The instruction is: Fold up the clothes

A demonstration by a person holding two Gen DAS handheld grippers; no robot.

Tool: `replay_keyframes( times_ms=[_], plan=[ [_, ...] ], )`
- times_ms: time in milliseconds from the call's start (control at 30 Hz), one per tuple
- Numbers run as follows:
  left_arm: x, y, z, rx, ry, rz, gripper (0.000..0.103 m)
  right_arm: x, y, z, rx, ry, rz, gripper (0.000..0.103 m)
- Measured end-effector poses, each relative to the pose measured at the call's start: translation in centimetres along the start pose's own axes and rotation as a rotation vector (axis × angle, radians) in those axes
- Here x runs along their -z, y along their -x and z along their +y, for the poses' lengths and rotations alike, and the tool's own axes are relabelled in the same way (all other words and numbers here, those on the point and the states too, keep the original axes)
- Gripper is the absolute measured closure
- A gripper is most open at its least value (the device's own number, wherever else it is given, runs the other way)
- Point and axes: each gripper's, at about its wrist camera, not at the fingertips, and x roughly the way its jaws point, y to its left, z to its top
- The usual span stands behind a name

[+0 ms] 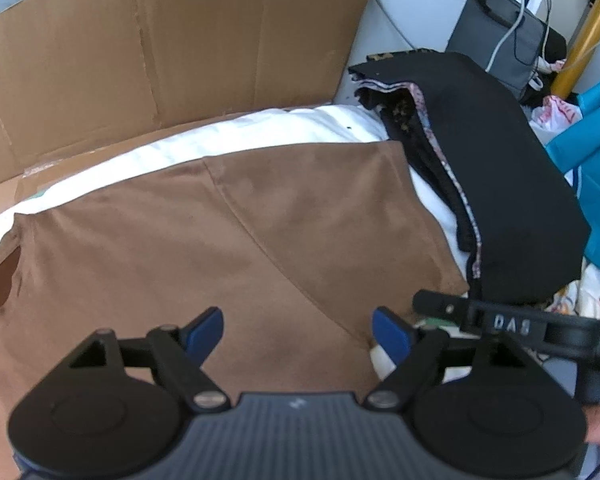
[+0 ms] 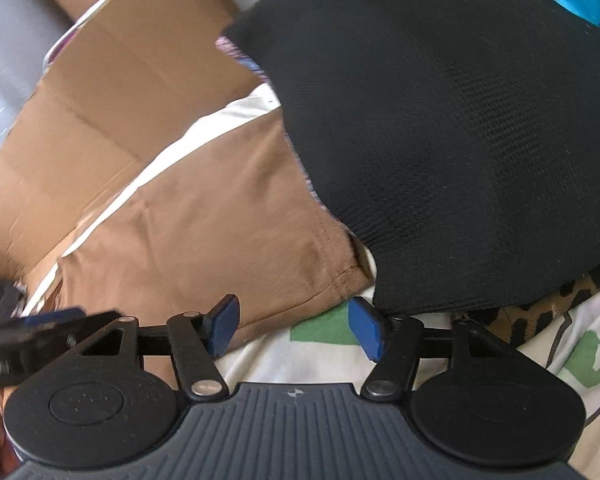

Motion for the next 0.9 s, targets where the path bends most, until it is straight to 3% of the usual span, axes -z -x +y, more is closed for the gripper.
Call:
replay_keyframes(
  times_ms=[200, 433, 500, 533, 567, 600, 667, 733, 833, 900],
  plan=[
    [0.3, -0.3, 0.3, 0.008, 0.003, 0.012, 0.019, 0.0, -0.7, 0.2, 0.033, -0.022, -0.021, 0.039],
    [0.5, -0.6, 0.3, 0.017, 0.005, 0.021, 0.02, -0.4, -1.0, -0.5, 0.05, -0.193, -0.038, 0.05],
    [0.6, -0.5, 0.3, 0.024, 0.002, 0.02, 0.02, -0.7, -1.3, -0.4, 0.052, -0.188, -0.047, 0.058],
    [0.7, -0.5, 0.3, 0.032, -0.004, 0.018, 0.022, -0.8, -1.3, -0.3, 0.053, -0.183, -0.052, 0.068],
    [0.7, -0.4, 0.3, 0.039, -0.009, 0.016, 0.023, -0.9, -1.3, -0.2, 0.053, -0.177, -0.058, 0.085],
    [0.8, -0.4, 0.2, 0.045, -0.018, 0.013, 0.026, -0.9, -1.2, -0.2, 0.038, -0.172, -0.063, 0.093],
    [1.0, -0.4, 0.1, 0.058, -0.041, 0.008, 0.041, -1.1, -0.8, -0.1, 0.002, -0.156, -0.077, 0.096],
    [1.2, -0.8, -0.1, 0.072, -0.066, 0.022, 0.068, -1.4, -0.1, 0.3, -0.02, -0.123, -0.104, 0.096],
    [1.6, -1.5, -0.2, 0.093, -0.062, 0.039, 0.08, -2.0, 1.0, 1.0, -0.046, -0.067, -0.141, 0.096],
    [1.8, -1.8, -0.4, 0.101, -0.068, 0.04, 0.08, -2.2, 1.5, 1.4, -0.054, -0.032, -0.161, 0.096]
  ],
)
